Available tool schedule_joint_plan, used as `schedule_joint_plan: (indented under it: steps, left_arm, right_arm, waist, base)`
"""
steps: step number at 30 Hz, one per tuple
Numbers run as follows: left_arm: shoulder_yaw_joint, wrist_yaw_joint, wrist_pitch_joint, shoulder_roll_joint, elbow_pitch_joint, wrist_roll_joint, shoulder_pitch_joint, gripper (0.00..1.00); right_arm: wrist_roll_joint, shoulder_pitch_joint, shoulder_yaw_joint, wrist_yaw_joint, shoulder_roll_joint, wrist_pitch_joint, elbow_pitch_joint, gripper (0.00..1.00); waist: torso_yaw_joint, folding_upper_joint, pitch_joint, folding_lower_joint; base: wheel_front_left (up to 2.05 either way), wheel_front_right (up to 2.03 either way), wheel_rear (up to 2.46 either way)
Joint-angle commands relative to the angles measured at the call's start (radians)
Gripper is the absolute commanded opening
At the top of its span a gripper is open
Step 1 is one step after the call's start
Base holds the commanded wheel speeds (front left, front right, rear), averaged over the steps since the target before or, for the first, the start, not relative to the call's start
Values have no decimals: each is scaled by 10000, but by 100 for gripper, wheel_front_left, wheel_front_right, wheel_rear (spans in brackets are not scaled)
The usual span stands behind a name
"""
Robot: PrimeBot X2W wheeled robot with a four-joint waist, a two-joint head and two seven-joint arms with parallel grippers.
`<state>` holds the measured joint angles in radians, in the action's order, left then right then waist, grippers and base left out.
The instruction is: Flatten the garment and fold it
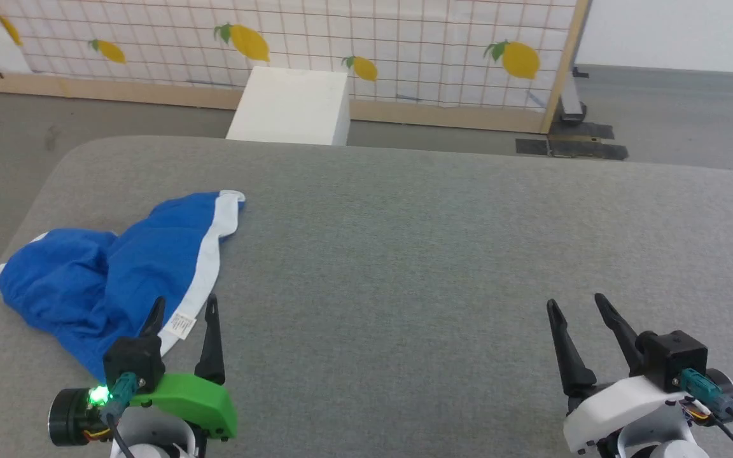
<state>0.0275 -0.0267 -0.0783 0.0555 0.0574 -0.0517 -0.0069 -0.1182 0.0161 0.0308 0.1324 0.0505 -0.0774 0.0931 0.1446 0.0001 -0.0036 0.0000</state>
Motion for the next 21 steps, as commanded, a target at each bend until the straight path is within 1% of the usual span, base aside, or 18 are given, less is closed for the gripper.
schedule_joint_plan:
  steps: [1,13,21]
  left_arm:
    - [68,-58,-120,-11,67,-110,207,100]
    - [191,-116,-365,-18,213,-185,357,100]
    - [273,-127,-529,-22,277,-227,481,100]
  right_arm:
    - [-134,87,42,-6,-1,-121,91,100]
    - [-382,132,180,-7,-1,-367,409,100]
    - [-535,149,314,-8,-2,-532,604,100]
  waist:
    - [252,-1,-31,0]
    - [1164,-1,-140,0]
    - [1643,-1,-227,0]
  base:
    - [0,0,0]
    - [0,0,0]
    - [0,0,0]
